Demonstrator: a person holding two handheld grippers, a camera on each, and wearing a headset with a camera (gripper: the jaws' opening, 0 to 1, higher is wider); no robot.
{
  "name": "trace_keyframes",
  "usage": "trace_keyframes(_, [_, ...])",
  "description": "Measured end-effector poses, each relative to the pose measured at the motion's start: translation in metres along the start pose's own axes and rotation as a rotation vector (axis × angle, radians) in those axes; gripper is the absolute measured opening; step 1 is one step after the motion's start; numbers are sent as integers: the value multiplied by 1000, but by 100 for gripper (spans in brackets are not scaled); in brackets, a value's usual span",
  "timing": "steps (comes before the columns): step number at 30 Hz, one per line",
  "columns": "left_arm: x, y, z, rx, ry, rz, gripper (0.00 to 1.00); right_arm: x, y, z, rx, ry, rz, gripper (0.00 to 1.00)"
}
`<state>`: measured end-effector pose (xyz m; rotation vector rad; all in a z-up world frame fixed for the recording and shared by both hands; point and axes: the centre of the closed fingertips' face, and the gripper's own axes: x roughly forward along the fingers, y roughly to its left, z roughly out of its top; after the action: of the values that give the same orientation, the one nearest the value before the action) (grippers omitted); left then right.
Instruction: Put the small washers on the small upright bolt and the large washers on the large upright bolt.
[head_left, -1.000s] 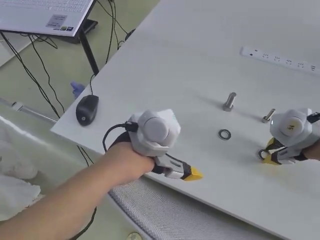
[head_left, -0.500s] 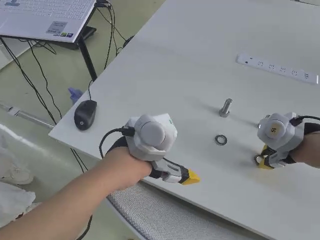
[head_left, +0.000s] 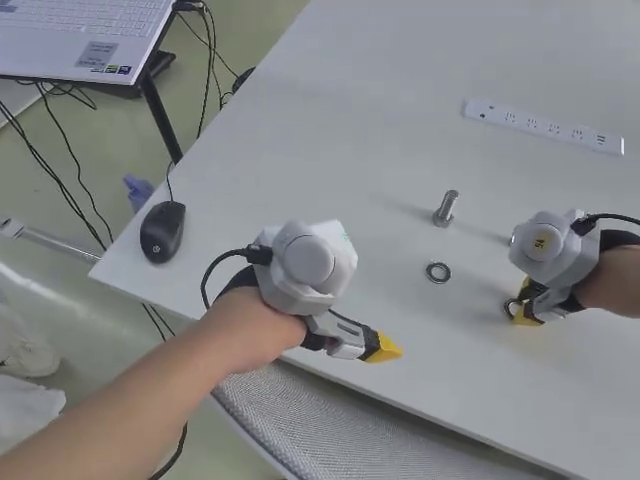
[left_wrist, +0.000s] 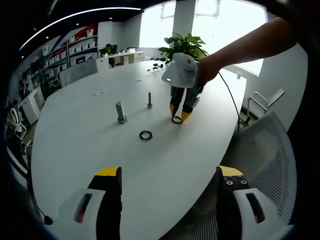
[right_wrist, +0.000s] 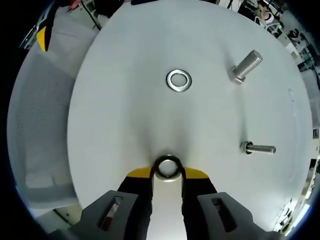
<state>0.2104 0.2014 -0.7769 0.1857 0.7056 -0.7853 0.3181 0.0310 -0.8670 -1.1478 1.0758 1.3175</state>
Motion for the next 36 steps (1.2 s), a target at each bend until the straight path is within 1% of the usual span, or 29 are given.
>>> trace_keyframes(3, [-2,5,-2,3,0,-9,76,0,0,1,43,-13,4,21])
trace_keyframes(6, [-5,7,-4,10,5,-24,76,-1,1,1,69,-16,9,21])
trace_keyframes(10, [-9,10,-7,21,10,-42,75,-7,-2,1,104,-17,3,21])
trace_keyframes(12, [-11,13,-9,28,17,-54,75,-11,-3,3,133,-19,5,21])
trace_keyframes(18, [-16,21,-10,51,12,-77,75,-22,-4,10,152,-15,-12,21])
trace_keyframes(20, [-17,24,-11,56,11,-83,75,-29,-5,14,159,-8,-15,21])
trace_keyframes(21, [-19,25,-10,56,4,-88,75,-34,-5,17,161,-10,-19,21])
trace_keyframes(24, [-20,28,-10,54,-5,-98,77,-44,-8,24,165,-7,-28,21])
trace_keyframes(25, [-20,29,-11,59,-6,-100,77,-48,-10,28,172,-15,-33,21])
trace_keyframes(27, [-21,34,-12,67,-9,-98,81,-52,-13,33,180,-17,-37,21])
trace_keyframes(30, [-23,41,-8,60,-37,-91,88,-55,-19,35,184,-5,-51,21])
trace_keyframes(31, [-24,43,-8,60,-41,-89,90,-58,-21,38,200,-10,-53,21])
trace_keyframes(34, [-22,48,-10,85,-40,-83,94,-66,-28,46,229,-27,-57,21])
trace_keyframes(36, [-22,50,-10,79,-42,-88,95,-70,-32,51,236,-29,-59,21])
